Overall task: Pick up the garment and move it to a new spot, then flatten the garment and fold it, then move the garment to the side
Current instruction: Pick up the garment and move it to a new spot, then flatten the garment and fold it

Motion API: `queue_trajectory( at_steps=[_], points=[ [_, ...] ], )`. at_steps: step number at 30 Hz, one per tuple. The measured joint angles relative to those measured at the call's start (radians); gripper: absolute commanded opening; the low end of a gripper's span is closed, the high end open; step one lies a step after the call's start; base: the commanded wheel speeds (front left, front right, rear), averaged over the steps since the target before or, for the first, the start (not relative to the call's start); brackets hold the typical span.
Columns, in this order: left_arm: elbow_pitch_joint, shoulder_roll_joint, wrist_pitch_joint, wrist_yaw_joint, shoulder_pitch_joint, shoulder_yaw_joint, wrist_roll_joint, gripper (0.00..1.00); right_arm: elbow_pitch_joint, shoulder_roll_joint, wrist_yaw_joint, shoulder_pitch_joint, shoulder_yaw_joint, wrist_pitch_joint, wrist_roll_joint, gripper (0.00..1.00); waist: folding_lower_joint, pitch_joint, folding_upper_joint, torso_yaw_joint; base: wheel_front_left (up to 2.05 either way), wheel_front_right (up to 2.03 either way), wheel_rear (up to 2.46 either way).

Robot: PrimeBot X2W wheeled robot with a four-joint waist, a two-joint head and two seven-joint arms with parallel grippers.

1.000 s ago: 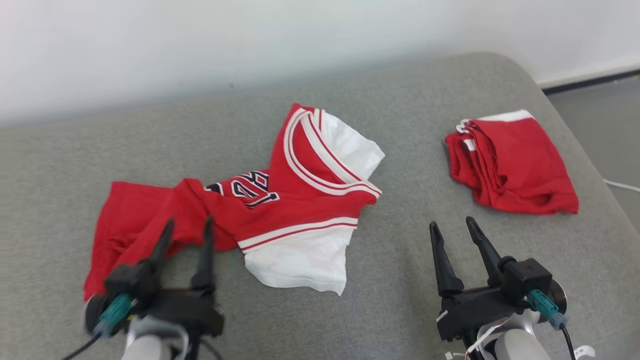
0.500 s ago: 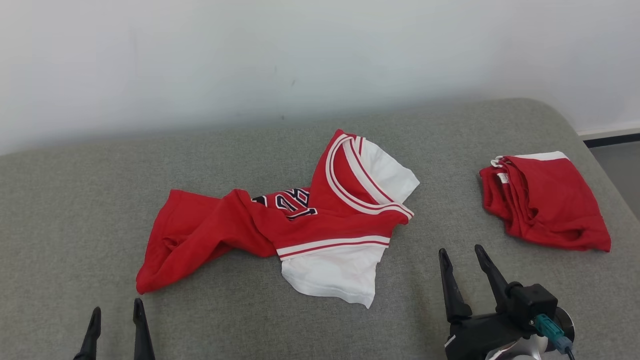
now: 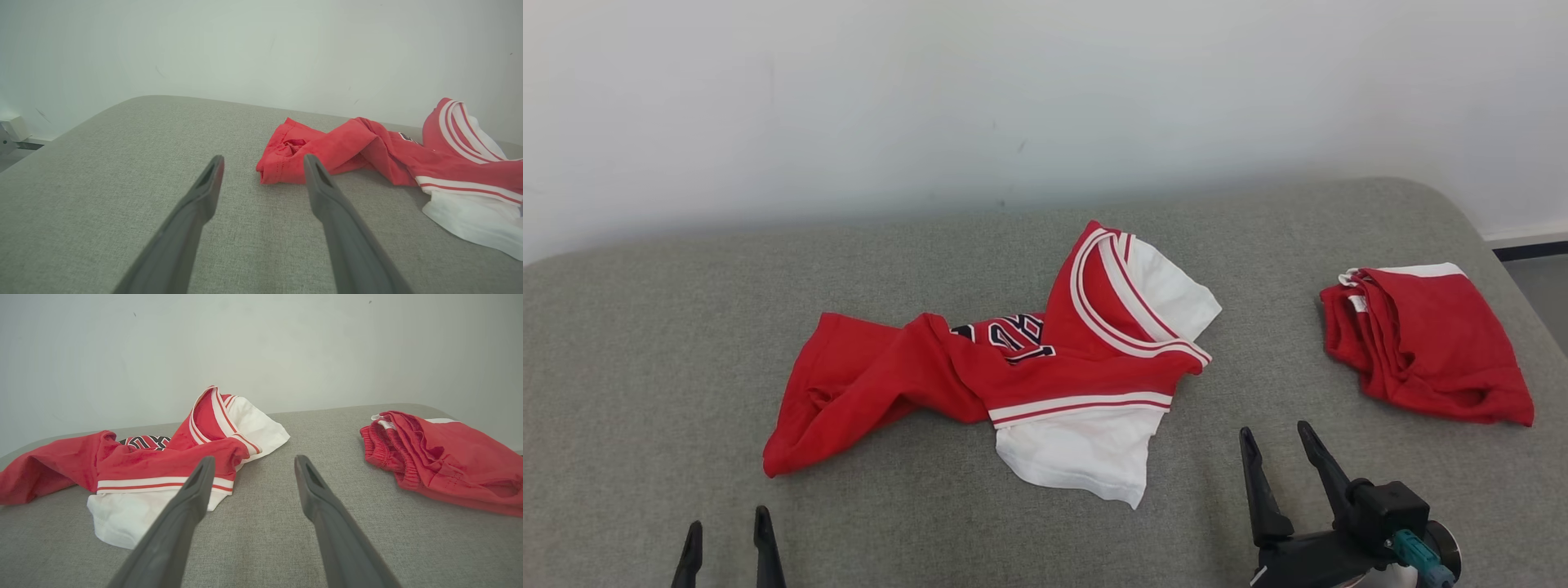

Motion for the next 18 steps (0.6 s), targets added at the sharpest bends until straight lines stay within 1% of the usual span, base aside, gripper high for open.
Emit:
queue_trajectory(
  at_steps=[9, 15, 18],
  points=[
    [0.022, 0.000, 0.000, -0.004, 0.003, -0.035, -0.007, 1.00, 0.035, 0.000, 0.000, -0.035, 0.035, 0.000, -0.007, 1.00, 0.0001, 0.014, 0.0000, 0.018, 0.00, 0.00, 0.00],
    [0.039, 0.000, 0.000, -0.007, -0.005, -0.063, -0.014, 1.00, 0.116, 0.001, 0.000, -0.083, 0.112, 0.000, -0.002, 1.00, 0.0001, 0.030, 0.0000, 0.047, 0.00, 0.00, 0.00],
    [0.048, 0.000, 0.000, -0.013, -0.013, -0.073, -0.017, 1.00, 0.183, 0.001, 0.000, -0.095, 0.127, 0.000, 0.018, 1.00, 0.0002, 0.042, 0.0001, 0.064, 0.00, 0.00, 0.00]
  ],
)
